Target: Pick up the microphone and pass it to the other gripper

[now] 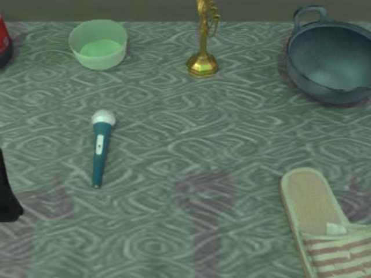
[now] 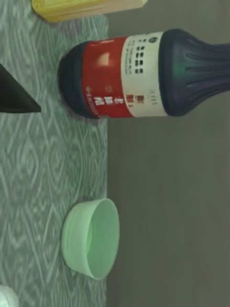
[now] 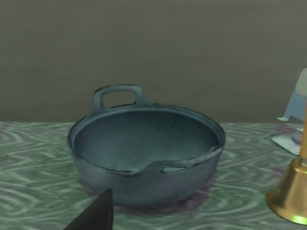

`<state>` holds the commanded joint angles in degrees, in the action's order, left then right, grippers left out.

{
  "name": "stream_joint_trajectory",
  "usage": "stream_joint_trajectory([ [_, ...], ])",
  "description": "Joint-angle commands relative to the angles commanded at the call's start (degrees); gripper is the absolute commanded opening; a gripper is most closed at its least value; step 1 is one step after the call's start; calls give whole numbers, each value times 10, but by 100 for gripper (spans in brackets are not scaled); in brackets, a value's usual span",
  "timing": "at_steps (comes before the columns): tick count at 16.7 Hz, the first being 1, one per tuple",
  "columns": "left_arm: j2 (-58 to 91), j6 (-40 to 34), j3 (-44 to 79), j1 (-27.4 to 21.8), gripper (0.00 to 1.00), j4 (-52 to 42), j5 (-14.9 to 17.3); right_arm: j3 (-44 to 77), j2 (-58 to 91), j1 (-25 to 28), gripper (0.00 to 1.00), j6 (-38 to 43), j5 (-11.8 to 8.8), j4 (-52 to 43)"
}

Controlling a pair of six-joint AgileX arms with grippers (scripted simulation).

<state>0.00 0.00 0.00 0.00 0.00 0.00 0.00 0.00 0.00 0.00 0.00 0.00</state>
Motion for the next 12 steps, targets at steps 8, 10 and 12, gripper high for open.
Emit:
stream_joint_trajectory([
  [8,127,-26,105,-30,100,-85,-1,0,0,0,100,0,0,0],
  [10,217,-41,170,-47,100,-134,-3,0,0,0,100,0,0,0],
  [12,325,-59,245,-65,100,-188,-6,0,0,0,100,0,0,0],
])
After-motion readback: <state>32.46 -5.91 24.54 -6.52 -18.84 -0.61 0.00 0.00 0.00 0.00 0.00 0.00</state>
